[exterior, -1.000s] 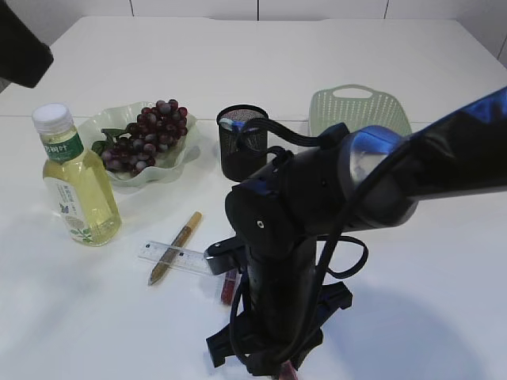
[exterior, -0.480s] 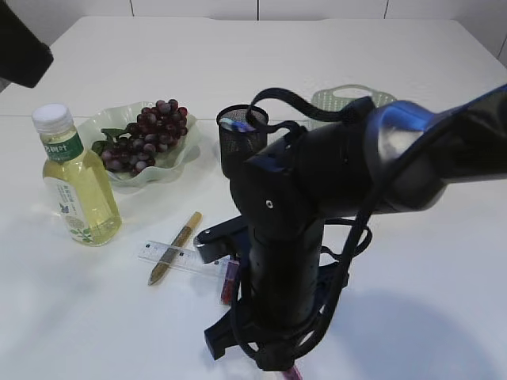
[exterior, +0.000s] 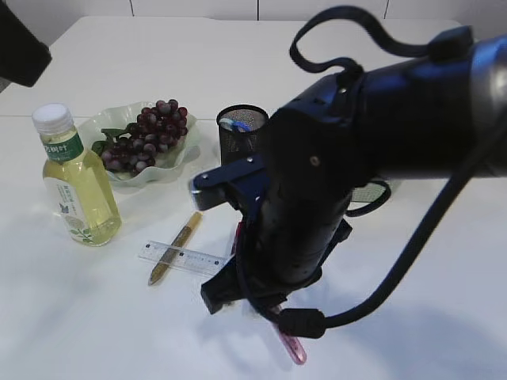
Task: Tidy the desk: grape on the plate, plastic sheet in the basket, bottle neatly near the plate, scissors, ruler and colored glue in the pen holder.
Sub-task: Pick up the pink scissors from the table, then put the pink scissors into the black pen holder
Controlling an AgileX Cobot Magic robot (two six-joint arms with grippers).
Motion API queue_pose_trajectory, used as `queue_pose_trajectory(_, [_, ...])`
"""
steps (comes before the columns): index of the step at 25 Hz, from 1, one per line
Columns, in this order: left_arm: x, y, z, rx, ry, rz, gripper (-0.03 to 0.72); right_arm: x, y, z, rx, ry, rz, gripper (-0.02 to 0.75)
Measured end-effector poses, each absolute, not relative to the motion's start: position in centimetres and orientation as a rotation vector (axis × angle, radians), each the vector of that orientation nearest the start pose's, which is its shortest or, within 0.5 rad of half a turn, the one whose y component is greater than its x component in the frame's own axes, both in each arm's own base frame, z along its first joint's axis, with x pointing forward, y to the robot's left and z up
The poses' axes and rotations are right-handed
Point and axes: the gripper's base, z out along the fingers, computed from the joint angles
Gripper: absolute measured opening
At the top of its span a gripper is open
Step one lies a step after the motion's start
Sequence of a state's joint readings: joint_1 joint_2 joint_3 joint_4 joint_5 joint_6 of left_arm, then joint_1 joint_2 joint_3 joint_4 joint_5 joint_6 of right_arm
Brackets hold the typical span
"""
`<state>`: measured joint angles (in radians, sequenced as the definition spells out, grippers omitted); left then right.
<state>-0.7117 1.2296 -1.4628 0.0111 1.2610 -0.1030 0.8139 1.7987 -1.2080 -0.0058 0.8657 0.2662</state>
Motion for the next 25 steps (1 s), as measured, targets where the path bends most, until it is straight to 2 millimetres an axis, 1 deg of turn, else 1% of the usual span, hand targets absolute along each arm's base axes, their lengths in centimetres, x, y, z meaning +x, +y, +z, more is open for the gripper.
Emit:
queue_pose_trajectory(5, [17.3,-14.6,42.8,0.760,2.421,-0.300,0.242,24.4,25.0,22.9,-0.803,2.661,0.180,0.194])
queue_pose_trajectory(8, [17.3,-14.6,42.8,0.760,2.421,-0.300,0.242,24.8,24.8,24.2,-0.788,2.564,0.170,0.194])
queue_pose_trajectory(13, [17.3,-14.6,42.8,0.761,2.421,-0.298,0.241,25.6,24.4,24.9,-0.750,2.471,0.087,0.194])
queue_pose_trajectory(20, [17.3,-14.6,42.8,0.761,2.421,-0.298,0.241,26.6,24.7,25.8,-0.726,2.338,0.078,0.194])
queue_pose_trajectory(25, [17.3,-14.6,42.8,0.763,2.420,-0.297,0.241,28.3,24.4,27.8,-0.656,2.231,0.058,0.194])
